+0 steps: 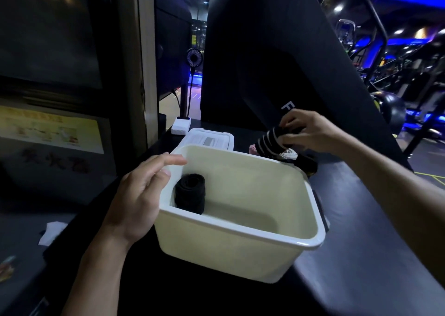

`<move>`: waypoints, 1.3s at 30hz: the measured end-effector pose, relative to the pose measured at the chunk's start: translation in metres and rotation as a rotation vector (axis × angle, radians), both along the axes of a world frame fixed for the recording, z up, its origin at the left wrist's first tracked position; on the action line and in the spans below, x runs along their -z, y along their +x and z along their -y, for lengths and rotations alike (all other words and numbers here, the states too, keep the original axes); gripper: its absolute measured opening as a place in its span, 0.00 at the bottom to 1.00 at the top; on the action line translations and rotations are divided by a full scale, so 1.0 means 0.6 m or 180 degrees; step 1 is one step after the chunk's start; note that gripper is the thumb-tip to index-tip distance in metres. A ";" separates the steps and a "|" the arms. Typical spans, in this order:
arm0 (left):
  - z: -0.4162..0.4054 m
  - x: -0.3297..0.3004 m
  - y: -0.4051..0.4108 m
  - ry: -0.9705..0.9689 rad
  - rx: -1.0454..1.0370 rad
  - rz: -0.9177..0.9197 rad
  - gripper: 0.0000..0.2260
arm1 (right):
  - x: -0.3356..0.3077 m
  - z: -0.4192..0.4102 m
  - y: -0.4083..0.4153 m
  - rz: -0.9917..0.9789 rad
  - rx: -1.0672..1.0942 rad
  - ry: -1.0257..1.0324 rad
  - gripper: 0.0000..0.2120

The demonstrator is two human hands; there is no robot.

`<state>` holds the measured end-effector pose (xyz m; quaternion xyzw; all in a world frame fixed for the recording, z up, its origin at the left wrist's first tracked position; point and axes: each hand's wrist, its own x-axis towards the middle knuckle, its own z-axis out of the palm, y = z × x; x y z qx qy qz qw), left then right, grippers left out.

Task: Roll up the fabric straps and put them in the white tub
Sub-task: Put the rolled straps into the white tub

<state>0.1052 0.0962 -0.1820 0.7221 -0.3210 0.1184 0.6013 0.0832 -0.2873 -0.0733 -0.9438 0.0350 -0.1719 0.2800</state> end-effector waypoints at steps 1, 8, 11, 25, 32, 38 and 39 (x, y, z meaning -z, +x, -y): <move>0.001 0.001 0.000 0.0003 -0.0033 0.0018 0.17 | -0.018 -0.013 -0.007 0.0120 -0.0120 0.0137 0.13; 0.019 0.003 -0.003 0.0110 -0.0187 0.0092 0.17 | -0.064 -0.160 -0.057 -0.0227 -0.1396 -0.0568 0.14; 0.019 0.002 -0.003 0.0129 -0.0193 0.0144 0.16 | -0.023 -0.195 -0.050 -0.0801 -0.1072 -0.2212 0.18; 0.026 -0.001 0.002 0.0237 -0.0269 0.0292 0.20 | 0.047 -0.204 -0.008 -0.0975 -0.1311 -0.1756 0.09; 0.044 0.000 0.000 0.0346 -0.0344 0.0449 0.19 | 0.004 -0.042 0.003 0.0307 0.0176 -0.1164 0.03; 0.051 0.002 0.005 0.0294 -0.0378 0.0500 0.19 | 0.080 0.102 0.015 -0.0933 0.0912 -0.1859 0.11; 0.051 0.002 0.005 0.0292 -0.0375 0.0498 0.19 | 0.091 0.111 0.017 -0.1060 0.0903 -0.1934 0.12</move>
